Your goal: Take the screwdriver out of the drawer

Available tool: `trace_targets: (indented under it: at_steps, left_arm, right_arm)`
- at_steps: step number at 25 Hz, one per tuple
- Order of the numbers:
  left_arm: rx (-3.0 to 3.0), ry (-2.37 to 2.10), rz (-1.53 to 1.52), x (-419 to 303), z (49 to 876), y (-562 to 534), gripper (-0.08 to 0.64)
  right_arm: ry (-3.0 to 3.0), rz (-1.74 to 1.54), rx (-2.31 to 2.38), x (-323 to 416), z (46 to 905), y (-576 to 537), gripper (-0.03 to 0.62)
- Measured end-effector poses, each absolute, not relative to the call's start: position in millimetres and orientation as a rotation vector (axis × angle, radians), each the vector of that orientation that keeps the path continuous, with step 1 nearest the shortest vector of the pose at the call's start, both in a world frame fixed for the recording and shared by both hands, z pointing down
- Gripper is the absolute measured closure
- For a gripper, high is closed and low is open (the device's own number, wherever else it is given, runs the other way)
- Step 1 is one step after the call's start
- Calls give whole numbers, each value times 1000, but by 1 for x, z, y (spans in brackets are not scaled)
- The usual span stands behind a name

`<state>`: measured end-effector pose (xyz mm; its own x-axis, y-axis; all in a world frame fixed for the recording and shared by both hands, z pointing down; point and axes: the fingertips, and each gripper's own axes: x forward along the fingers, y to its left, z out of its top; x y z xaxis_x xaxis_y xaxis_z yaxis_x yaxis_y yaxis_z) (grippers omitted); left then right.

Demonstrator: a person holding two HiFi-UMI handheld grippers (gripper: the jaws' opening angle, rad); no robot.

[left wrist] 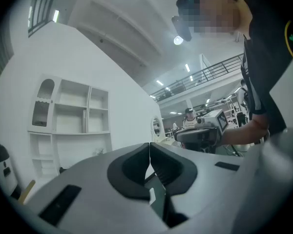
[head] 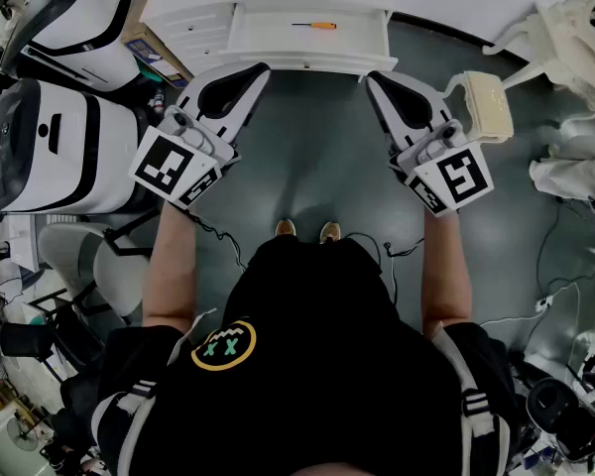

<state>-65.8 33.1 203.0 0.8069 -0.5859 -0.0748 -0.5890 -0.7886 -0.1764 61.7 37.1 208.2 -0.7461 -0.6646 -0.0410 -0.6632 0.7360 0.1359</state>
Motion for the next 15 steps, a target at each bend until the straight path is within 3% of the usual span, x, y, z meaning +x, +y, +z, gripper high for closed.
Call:
trace_targets:
  at_steps: [15]
  left_arm:
    - [-2796, 924, 22, -68, 202, 34, 540]
  right_arm:
    - [-2916, -226, 1113, 59, 208, 38, 568]
